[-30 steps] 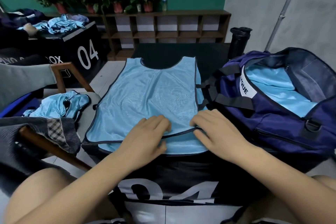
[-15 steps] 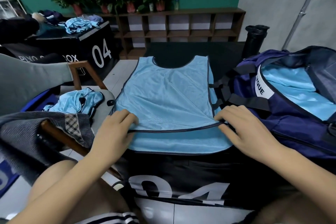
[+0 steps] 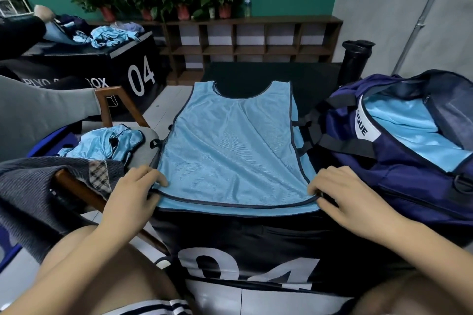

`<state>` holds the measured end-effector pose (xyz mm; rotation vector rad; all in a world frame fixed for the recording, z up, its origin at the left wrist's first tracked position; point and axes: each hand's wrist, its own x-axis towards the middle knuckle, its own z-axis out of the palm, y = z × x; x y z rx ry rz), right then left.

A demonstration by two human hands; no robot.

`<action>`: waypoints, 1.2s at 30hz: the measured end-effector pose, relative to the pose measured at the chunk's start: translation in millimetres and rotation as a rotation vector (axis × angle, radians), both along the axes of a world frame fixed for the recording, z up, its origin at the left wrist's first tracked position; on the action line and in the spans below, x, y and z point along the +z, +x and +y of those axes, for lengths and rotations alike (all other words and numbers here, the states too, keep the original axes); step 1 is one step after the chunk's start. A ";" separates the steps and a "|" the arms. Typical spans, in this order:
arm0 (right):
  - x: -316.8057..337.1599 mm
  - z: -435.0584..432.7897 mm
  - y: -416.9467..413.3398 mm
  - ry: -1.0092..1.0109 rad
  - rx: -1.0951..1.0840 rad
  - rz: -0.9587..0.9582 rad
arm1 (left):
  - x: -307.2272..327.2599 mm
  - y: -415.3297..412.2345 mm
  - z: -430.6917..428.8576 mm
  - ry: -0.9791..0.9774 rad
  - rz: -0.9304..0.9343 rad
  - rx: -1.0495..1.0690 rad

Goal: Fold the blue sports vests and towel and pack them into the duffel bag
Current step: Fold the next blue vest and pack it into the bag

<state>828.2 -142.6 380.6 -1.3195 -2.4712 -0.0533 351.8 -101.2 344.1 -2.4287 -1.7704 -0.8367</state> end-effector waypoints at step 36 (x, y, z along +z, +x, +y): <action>1.1 -9.2 8.0 0.003 -0.009 -0.091 | 12.3 -29.3 -20.6 0.067 0.137 -0.276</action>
